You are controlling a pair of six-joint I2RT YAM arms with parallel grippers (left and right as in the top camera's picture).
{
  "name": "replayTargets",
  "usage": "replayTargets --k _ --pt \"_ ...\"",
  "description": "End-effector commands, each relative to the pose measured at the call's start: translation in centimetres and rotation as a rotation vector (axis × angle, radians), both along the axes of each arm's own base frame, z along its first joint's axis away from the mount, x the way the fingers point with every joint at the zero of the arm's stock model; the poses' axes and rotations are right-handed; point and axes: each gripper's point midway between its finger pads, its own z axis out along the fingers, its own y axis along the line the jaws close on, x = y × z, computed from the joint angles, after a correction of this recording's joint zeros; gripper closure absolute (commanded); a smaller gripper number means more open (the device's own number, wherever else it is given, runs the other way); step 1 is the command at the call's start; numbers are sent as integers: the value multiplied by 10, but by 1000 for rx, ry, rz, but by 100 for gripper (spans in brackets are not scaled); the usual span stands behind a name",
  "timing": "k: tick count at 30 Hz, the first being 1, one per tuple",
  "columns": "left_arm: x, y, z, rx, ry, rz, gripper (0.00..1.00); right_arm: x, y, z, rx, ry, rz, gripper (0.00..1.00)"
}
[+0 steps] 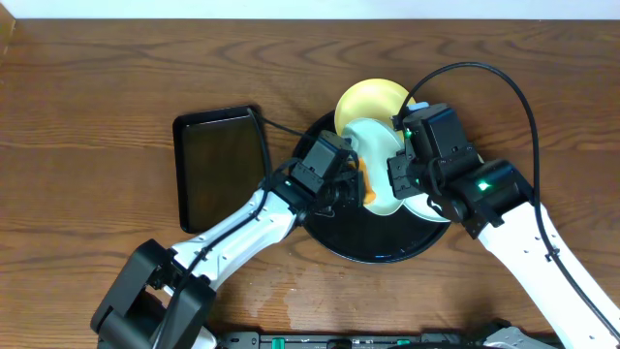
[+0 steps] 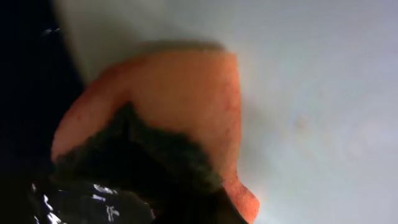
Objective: Clean dirty plates on tray and stack at the side
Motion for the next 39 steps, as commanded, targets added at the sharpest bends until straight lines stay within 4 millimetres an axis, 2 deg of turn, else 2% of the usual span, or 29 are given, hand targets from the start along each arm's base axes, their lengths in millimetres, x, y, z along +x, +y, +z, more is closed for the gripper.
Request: replayTargets --k 1,6,10,13,19,24,30,33,35,39 --pt "30 36 -10 206 -146 106 93 -6 16 21 91 -16 36 99" --pt "37 39 20 160 -199 131 92 -7 13 18 72 -10 26 99" --pt "38 54 45 139 -228 163 92 -7 6 17 39 -13 6 99" --pt "37 76 57 147 -221 205 92 -6 3 16 26 -15 1 99" --pt "38 138 67 197 -169 336 93 -6 0 16 10 -18 -10 99" --pt "35 191 54 301 -107 383 93 -5 -11 13 -38 -20 -42 99" --pt "33 240 13 407 0 410 93 -4 -31 9 -30 17 -152 99" --pt "33 254 -11 435 71 428 92 -3 -32 9 -23 20 -157 99" --pt "35 258 -20 452 81 410 92 -3 -32 9 -23 20 -157 99" --pt "41 258 -22 472 49 359 92 -5 -33 8 -28 27 -157 99"
